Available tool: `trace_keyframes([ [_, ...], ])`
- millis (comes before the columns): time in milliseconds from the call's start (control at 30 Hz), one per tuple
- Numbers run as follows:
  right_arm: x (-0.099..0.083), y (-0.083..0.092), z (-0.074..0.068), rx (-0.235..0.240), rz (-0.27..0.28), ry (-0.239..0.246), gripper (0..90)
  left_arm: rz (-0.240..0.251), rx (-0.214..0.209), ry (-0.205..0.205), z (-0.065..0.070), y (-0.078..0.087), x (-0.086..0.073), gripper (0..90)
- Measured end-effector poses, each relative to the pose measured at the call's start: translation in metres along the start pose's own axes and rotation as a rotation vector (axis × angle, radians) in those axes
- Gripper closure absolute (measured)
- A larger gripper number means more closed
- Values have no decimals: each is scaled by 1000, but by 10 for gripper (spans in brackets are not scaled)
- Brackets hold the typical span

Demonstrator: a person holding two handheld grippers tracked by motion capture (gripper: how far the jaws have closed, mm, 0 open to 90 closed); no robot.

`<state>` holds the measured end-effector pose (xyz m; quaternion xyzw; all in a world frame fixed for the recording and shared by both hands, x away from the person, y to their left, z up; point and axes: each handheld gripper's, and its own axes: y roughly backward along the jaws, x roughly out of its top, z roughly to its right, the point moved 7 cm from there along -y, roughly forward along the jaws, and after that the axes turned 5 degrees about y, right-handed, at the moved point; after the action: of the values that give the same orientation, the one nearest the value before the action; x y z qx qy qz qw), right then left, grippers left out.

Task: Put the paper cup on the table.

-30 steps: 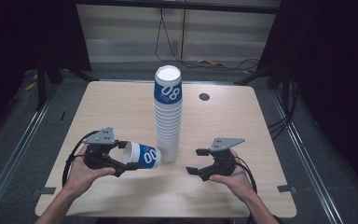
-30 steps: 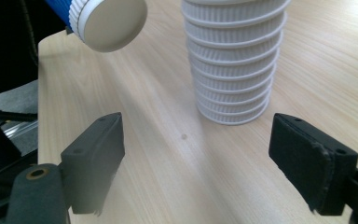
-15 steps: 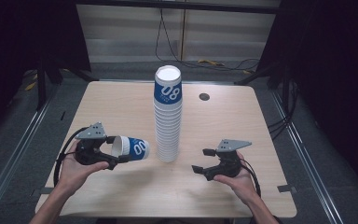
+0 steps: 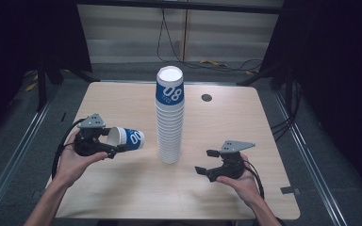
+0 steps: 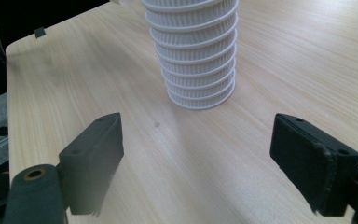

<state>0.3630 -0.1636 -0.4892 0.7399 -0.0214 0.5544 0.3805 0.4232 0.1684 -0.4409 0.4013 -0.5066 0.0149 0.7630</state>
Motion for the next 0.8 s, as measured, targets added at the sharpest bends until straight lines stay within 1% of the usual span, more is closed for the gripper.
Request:
trace_keyframes([
  [33,0,0,0,1,0,1,187,-1,13,11,-2,-1,1,180],
  [100,0,0,0,0,-2,0,187,-20,22,9,-4,-4,2,178],
  [133,-1,0,0,0,-5,-1,188,-37,31,0,-5,-6,2,177],
  [167,-1,0,1,-2,-6,-2,188,-61,37,-19,-6,-7,3,177],
  [200,-1,0,1,-1,-7,-3,190,-67,37,-21,-6,-8,4,176],
  [333,-1,-1,1,0,-11,-2,191,-103,49,-9,-9,-12,10,177],
  [367,-1,-1,2,0,-12,-1,191,-115,47,-5,-10,-14,11,178],
  [433,-1,-1,2,0,-11,-4,190,-150,60,-11,-13,-17,12,178],
  [533,-1,0,2,-1,-9,-6,190,-173,68,2,-18,-20,15,181],
  [567,-1,0,2,-2,-9,-6,190,-183,70,1,-20,-22,15,181],
  [600,-1,0,2,-2,-9,-6,190,-183,70,1,-20,-22,15,181],
  [633,-2,-1,2,0,-11,-6,190,-216,84,-11,-23,-24,16,182],
  [667,-2,-1,2,0,-12,-5,190,-229,89,-14,-23,-25,16,182],
  [800,-2,-2,2,-1,-14,-7,185,-258,100,-14,-28,-28,17,182],
])
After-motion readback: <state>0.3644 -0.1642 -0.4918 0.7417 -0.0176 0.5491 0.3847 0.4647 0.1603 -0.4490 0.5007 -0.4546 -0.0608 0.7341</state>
